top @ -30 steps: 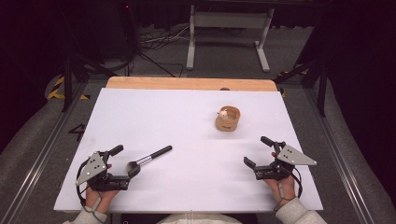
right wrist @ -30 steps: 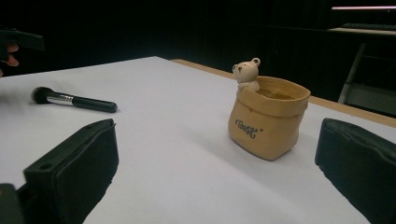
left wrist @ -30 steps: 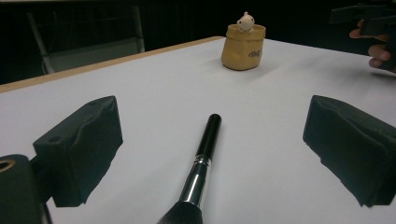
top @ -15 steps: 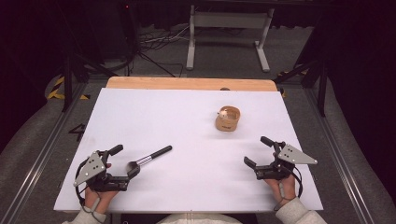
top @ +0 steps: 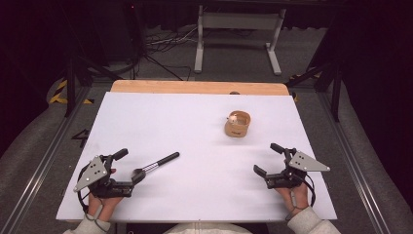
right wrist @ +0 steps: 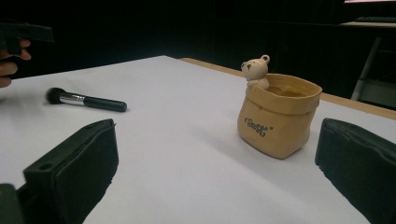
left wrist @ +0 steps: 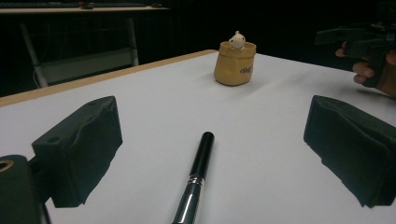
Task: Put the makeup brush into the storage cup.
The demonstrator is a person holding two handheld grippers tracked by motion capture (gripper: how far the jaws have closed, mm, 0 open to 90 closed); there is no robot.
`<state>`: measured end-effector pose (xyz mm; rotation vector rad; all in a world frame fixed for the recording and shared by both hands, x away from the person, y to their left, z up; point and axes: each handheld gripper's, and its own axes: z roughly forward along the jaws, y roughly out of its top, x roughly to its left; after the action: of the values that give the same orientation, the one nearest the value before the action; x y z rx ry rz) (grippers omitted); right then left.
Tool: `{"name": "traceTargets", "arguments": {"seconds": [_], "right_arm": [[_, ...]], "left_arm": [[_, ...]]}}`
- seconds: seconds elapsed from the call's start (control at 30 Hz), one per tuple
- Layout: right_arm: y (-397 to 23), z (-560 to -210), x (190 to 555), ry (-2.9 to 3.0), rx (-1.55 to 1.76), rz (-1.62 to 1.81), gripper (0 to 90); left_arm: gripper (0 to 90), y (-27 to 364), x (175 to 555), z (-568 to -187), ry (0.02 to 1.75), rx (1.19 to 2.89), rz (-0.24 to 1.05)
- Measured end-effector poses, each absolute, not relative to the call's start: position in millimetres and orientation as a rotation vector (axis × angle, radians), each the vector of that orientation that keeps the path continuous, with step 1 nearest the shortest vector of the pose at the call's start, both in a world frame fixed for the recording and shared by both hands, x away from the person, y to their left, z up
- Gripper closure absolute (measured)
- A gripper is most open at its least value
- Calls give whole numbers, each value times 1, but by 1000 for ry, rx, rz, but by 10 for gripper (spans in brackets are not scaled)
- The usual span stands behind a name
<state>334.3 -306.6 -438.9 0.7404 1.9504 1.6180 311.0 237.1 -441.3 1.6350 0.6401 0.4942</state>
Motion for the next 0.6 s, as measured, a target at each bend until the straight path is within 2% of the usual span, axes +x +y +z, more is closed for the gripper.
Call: {"name": "traceTargets", "arguments": {"seconds": [0.6], "right_arm": [[-309, -439, 334, 1945, 748, 1631, 0]], "left_arm": [[44, 226, 325, -425, 594, 1639, 508]]}}
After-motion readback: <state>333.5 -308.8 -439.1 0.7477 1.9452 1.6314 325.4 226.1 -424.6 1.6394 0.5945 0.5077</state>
